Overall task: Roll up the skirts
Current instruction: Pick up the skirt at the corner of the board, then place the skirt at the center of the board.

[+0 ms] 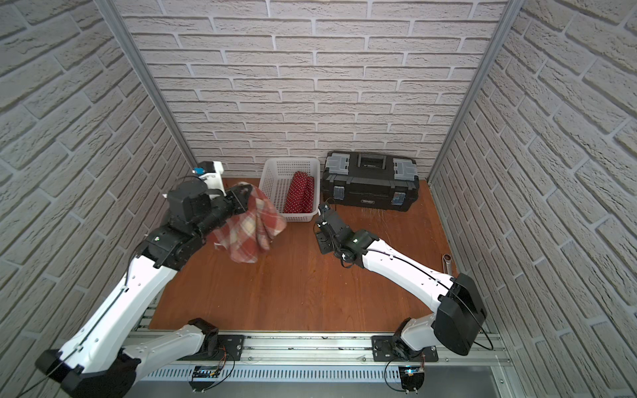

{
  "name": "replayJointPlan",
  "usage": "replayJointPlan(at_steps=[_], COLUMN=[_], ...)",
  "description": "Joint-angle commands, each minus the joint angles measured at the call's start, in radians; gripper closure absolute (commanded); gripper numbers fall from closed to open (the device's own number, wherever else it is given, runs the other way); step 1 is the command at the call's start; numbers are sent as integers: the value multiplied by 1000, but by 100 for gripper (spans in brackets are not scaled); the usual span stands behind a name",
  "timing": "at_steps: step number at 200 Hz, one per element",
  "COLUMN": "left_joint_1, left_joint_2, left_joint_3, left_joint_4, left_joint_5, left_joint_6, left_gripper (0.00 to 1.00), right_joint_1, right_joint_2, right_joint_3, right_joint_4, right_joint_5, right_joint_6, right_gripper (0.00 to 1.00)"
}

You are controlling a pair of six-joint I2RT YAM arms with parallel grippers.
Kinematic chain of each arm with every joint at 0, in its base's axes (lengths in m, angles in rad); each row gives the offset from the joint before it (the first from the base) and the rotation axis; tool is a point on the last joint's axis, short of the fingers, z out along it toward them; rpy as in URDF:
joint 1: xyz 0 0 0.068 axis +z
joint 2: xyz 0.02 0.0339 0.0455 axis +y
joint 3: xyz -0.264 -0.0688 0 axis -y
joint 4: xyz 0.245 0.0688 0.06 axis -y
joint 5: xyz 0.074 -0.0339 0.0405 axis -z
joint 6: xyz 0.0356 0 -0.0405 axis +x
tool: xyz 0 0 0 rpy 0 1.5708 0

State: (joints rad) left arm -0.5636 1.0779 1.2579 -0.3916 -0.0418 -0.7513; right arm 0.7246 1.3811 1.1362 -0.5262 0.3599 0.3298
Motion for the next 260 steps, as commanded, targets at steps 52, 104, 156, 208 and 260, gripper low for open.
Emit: replayJointPlan(at_steps=[52, 104, 156, 208, 260], left_joint_1=[-222, -38, 271, 201, -384], left_joint_2=[136, -27, -318, -373, -202], left_joint_3=[-157, -490, -740, -672, -588], left_joint_4=[59, 33, -140, -158, -168], left_joint_5=[64, 110, 131, 193, -84], left_joint_6=[-109, -198, -203, -216, -386], left_gripper=[98, 91, 63, 37, 28], right_joint_1=[-58, -59, -59, -32, -32], right_joint_2=[-263, -197, -41, -30, -50], right_joint_3=[-139, -234, -297, -382, -437], right_joint_4=[-144, -76, 73, 159, 119], right_joint_5=[267, -12, -242, -348, -294], right_joint_6=[47, 94, 148, 187, 216], right_gripper=[39, 33, 32, 32, 32])
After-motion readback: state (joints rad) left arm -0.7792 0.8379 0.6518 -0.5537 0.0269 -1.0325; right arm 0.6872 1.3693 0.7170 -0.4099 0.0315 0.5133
